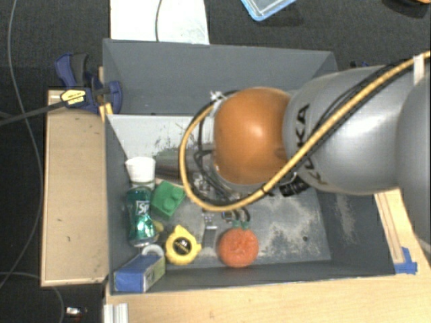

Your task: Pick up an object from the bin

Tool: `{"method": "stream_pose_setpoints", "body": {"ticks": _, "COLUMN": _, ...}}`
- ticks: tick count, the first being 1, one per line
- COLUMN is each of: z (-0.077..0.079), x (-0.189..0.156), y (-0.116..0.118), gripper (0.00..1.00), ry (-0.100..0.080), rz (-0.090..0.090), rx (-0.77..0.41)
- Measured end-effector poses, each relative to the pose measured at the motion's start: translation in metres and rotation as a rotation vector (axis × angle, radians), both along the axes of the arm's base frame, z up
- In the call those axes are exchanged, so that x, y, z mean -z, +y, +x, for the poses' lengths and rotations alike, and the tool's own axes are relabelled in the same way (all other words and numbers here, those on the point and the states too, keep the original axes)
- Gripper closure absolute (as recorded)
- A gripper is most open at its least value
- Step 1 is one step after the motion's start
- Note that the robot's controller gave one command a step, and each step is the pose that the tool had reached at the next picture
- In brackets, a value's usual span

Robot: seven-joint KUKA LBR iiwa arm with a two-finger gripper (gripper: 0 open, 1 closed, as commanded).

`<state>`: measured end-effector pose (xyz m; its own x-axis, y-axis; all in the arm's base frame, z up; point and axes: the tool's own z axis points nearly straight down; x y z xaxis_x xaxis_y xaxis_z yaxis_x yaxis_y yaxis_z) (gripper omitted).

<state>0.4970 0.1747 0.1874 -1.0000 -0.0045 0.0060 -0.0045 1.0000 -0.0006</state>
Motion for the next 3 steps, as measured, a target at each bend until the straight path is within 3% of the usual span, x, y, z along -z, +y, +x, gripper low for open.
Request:
{"method": "stream_pose_setpoints", "body": {"ticks": 1, "z": 0.002, "x": -0.004, "y": -0.001, "gripper": 0.0, "ry": -0.008, "rz": 0.002, "rx": 0.006}}
{"method": "stream_pose_setpoints", "body": {"ticks": 2, "z": -0.006, "x": 0.024, "y": -0.039, "gripper": 0.0, "ry": -0.008, "rz": 0.002, "rx": -0.049}}
{"method": "stream_pose_setpoints", "body": {"ticks": 3, "z": 0.012, "x": 0.04, "y": -0.053, "gripper": 0.0, "ry": -0.015, "rz": 0.004, "rx": -0.075}}
